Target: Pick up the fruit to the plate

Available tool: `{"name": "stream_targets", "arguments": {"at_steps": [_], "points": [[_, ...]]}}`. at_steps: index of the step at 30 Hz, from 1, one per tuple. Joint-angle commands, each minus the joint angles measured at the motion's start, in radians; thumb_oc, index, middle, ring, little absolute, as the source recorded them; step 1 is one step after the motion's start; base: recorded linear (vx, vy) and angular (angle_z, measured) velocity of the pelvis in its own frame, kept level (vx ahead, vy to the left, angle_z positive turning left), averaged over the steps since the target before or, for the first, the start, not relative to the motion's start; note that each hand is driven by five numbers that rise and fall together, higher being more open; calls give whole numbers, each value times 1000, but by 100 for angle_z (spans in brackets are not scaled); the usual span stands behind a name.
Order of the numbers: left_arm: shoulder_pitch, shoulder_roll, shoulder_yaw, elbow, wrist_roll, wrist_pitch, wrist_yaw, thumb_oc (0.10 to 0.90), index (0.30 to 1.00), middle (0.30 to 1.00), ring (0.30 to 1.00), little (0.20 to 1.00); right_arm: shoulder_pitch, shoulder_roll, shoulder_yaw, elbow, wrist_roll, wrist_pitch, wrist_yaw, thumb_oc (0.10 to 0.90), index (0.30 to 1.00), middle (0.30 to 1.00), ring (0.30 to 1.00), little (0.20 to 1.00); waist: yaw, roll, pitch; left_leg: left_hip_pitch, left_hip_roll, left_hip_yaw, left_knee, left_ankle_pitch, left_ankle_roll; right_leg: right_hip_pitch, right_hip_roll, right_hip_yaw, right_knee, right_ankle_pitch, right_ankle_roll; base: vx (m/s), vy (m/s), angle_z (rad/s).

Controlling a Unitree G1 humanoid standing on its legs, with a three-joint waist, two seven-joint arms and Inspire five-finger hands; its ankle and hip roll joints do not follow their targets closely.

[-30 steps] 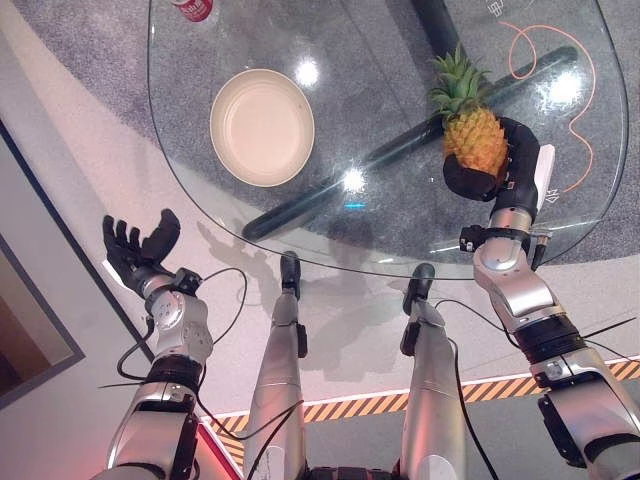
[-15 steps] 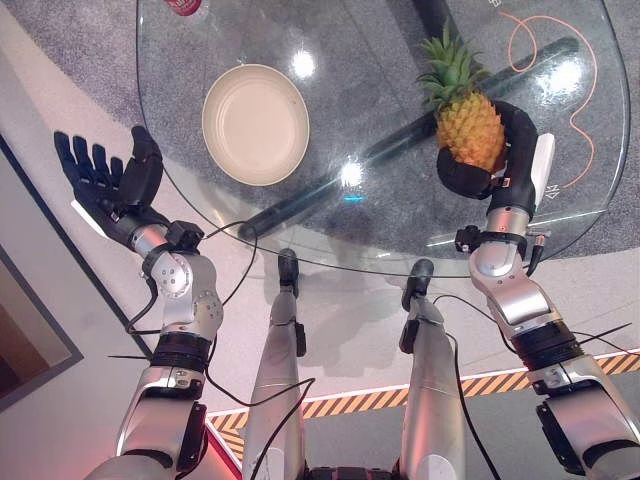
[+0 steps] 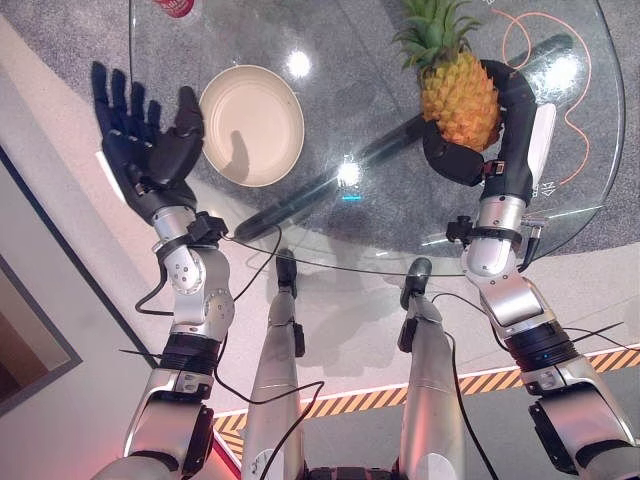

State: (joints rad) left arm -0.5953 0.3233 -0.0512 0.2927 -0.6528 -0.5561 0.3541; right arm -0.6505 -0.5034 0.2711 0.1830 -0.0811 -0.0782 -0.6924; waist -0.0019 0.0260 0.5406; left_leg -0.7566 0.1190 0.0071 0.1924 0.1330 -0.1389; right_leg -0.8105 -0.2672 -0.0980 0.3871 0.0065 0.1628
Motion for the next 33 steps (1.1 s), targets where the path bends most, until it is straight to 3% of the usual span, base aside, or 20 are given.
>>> {"name": "stream_targets", "arguments": {"at_steps": [1, 7, 10, 20, 33], "points": [[-69, 55, 26, -118, -1, -51, -63, 800, 900, 900, 900, 900, -61, -1, -91, -207, -87, -155, -22, 100, 300, 300, 300, 200, 5, -28, -21, 4, -34, 1, 95, -105, 34, 50, 40, -41, -89, 46, -21, 0, 0, 0], [-80, 50, 10, -137, -77, -22, -161, 800, 900, 900, 900, 900, -73, -3, -87, -233, -92, -181, -14, 100, 300, 300, 300, 200, 0, -30, -21, 4, -33, 6, 84, -94, 34, 51, 40, -40, -103, 58, -20, 0, 0, 0], [-86, 47, -12, -151, -120, 25, -231, 800, 900, 900, 900, 900, -78, -3, -80, -253, -98, -189, -6, 100, 300, 300, 300, 200, -2, -27, -21, 13, -31, 11, 84, -101, 33, 58, 40, -39, -103, 52, -18, 0, 0, 0], [-125, 41, -58, -170, -277, 150, -321, 800, 900, 900, 900, 900, -116, -11, -57, -278, -99, -199, 8, 100, 300, 300, 300, 200, -9, -23, -21, 20, -31, 20, 74, -94, 34, 63, 36, -39, -116, 62, -13, -3, 1, 0], [-158, 26, -89, -175, -410, 246, -386, 800, 900, 900, 900, 900, -143, -13, -23, -299, -81, -204, 62, 100, 300, 300, 300, 200, -15, -21, -21, 28, -30, 30, 60, -87, 34, 72, 32, -41, -134, 71, -9, 0, 0, 0]]}}
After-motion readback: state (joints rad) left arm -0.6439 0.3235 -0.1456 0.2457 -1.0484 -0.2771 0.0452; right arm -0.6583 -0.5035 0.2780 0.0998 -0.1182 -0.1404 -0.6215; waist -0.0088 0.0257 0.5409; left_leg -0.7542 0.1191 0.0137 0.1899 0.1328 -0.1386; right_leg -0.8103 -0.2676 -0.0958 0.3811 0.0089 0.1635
